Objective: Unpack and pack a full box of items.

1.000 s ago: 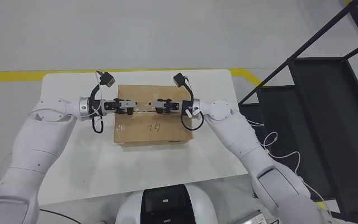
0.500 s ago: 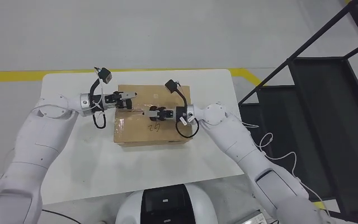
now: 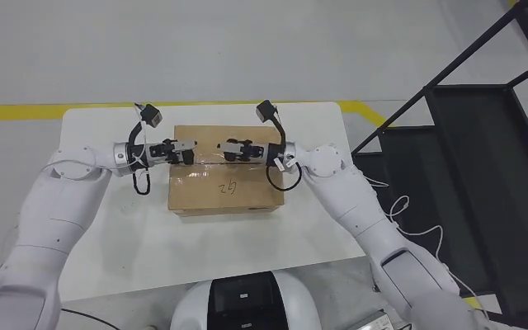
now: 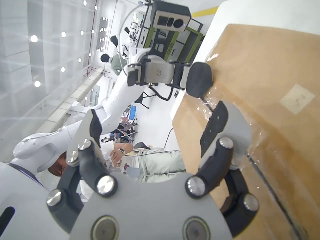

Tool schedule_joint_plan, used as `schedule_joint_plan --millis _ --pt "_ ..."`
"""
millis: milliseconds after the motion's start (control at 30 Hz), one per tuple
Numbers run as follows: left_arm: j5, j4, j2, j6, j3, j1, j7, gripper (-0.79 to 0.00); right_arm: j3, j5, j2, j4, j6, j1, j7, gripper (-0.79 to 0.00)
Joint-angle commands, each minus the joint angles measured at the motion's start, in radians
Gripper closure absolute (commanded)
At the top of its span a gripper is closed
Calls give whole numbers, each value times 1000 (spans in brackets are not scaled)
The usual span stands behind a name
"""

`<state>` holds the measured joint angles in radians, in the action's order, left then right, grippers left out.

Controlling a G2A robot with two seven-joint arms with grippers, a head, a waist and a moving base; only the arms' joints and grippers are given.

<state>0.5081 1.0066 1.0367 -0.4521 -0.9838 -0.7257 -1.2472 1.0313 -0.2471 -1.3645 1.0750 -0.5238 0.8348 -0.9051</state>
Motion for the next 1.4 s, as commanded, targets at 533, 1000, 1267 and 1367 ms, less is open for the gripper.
schedule_joint_plan --millis 533,1000,1267,1367 --pt "-93 116 -47 69 -126 -94 45 -785 293 -144 110 98 70 128 -327 -785" --pt "-165 123 -65 89 -179 -140 110 -785 306 -206 126 164 73 168 -327 -785" --pt "-168 120 -68 96 -190 -158 126 -785 265 -183 127 146 77 173 -312 -785" --pt "-167 118 -68 96 -193 -162 126 -785 245 -156 127 130 77 168 -301 -785"
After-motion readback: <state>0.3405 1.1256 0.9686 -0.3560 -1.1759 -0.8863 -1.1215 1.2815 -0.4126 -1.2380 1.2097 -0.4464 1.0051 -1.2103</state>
